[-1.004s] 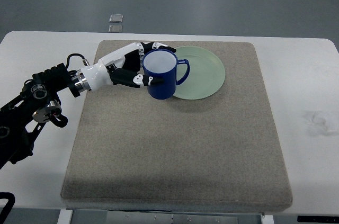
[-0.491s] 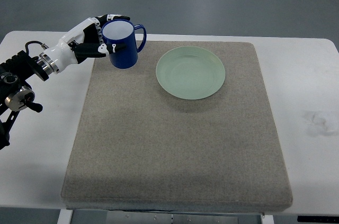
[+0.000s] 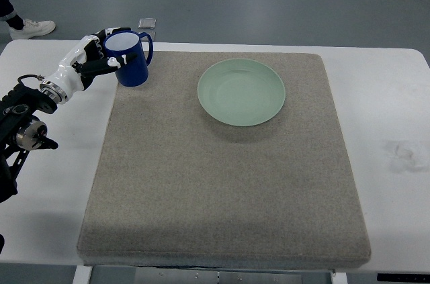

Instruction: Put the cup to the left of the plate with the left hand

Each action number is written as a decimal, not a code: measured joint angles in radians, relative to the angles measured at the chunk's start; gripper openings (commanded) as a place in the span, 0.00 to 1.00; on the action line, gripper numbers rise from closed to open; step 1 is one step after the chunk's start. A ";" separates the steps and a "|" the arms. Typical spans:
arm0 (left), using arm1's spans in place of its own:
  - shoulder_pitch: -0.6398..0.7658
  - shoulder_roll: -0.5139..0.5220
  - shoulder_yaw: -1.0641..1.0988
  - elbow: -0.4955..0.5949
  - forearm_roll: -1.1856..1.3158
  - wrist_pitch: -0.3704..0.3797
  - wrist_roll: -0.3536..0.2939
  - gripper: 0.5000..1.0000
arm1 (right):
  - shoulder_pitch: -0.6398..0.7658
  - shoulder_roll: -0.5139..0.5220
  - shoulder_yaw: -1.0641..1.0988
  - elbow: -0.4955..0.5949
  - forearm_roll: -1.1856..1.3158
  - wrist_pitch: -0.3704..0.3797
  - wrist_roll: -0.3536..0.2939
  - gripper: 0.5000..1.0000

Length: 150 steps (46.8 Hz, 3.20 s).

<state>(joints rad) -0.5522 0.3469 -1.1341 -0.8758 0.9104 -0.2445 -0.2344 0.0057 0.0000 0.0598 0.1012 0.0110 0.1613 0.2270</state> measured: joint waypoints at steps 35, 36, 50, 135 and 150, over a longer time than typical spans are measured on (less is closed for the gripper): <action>0.047 -0.036 0.030 0.015 0.030 0.045 -0.037 0.82 | -0.001 0.000 0.000 0.000 0.000 0.000 0.000 0.86; 0.048 -0.036 0.030 0.015 0.030 0.045 -0.037 0.88 | 0.000 0.000 0.000 0.000 0.000 0.000 0.000 0.86; 0.052 -0.035 0.046 0.014 0.030 0.037 -0.036 0.99 | 0.000 0.000 0.000 0.000 0.000 0.000 0.000 0.86; -0.228 0.212 0.038 0.200 -0.971 -0.367 0.609 1.00 | 0.000 0.000 0.000 0.000 0.000 0.000 0.000 0.86; -0.220 0.211 0.036 0.200 -1.019 -0.366 0.608 1.00 | 0.000 0.000 0.000 0.000 0.000 0.000 0.000 0.86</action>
<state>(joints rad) -0.7722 0.5584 -1.0978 -0.6756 -0.1086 -0.6107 0.3734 0.0058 0.0000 0.0598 0.1012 0.0109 0.1613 0.2270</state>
